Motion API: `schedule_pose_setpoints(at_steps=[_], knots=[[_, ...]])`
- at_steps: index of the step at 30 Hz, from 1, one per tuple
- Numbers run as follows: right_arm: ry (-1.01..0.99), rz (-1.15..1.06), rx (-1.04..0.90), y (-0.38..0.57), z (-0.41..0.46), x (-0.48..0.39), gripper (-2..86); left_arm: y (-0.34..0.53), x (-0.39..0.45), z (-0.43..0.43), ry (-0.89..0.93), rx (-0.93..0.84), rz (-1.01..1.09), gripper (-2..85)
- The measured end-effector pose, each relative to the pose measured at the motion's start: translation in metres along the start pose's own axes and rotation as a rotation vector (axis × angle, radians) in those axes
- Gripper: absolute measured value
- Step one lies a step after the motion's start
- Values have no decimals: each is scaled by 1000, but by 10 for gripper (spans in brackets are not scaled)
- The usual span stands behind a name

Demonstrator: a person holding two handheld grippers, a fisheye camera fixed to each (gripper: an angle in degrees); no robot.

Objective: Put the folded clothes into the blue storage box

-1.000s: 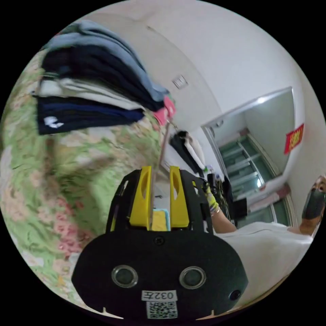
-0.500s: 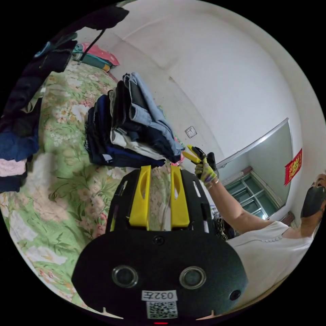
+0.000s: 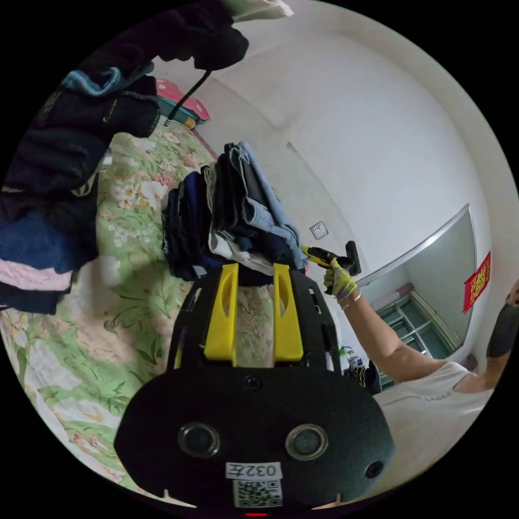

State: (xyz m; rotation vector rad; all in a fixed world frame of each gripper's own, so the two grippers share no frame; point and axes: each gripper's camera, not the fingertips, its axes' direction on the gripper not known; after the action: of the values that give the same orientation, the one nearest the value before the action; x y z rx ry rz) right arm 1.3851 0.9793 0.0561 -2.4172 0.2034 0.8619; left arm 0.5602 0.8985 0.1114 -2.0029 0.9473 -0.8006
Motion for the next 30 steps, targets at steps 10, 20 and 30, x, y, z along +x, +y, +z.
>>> schedule_pose_setpoints(at_steps=[10, 20, 30], knots=[[-432, -67, 227, 18, -78, -14, 47, -86, 12, 14, -29, 18, -17, 138], [-516, 62, 215, 55, -75, 25, 47, -102, 15, 40, 46, -33, -19, 3], [-607, -82, 382, 102, -134, 41, 45, -84, 72, 83, 319, -271, 200, -16]])
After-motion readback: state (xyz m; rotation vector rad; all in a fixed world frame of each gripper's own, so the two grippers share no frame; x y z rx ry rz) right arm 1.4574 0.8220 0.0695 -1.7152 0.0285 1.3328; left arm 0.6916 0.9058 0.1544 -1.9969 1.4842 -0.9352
